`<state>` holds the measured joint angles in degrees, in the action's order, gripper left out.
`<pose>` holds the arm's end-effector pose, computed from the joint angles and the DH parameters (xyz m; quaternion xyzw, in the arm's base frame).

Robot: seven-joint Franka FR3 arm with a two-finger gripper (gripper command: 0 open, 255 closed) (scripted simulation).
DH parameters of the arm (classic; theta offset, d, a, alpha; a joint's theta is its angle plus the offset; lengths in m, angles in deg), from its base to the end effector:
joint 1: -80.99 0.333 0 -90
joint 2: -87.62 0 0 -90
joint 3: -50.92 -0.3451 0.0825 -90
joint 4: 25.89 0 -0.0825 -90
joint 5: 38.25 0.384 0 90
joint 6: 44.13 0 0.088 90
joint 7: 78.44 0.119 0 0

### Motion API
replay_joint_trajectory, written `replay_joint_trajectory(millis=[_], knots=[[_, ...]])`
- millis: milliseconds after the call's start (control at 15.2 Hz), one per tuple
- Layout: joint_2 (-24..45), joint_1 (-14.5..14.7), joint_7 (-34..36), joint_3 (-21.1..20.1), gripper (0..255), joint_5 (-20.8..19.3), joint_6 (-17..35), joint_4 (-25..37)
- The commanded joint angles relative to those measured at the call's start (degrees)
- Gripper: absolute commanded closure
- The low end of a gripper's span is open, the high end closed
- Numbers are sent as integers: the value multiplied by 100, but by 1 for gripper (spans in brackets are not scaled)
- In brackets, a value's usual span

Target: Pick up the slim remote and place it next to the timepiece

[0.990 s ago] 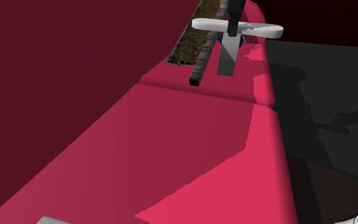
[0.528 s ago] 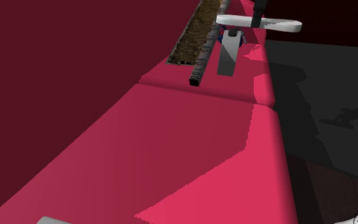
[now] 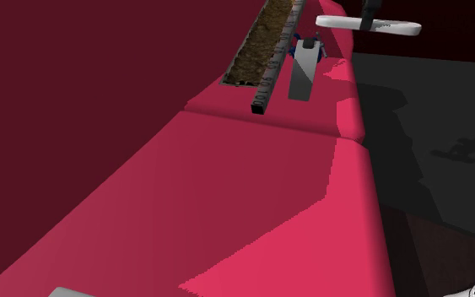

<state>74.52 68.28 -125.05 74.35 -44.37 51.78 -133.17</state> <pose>0.3751 -0.3143 0.6154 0.9948 0.1009 -0.0006 0.0101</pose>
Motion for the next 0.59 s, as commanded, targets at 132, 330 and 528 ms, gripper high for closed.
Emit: replay_joint_trajectory(millis=[132,330,528], knots=[[236,-133,-432,277,255,50,65,184],[208,-139,-417,282,255,34,298,-74],[194,-146,-406,291,255,22,529,-319]])
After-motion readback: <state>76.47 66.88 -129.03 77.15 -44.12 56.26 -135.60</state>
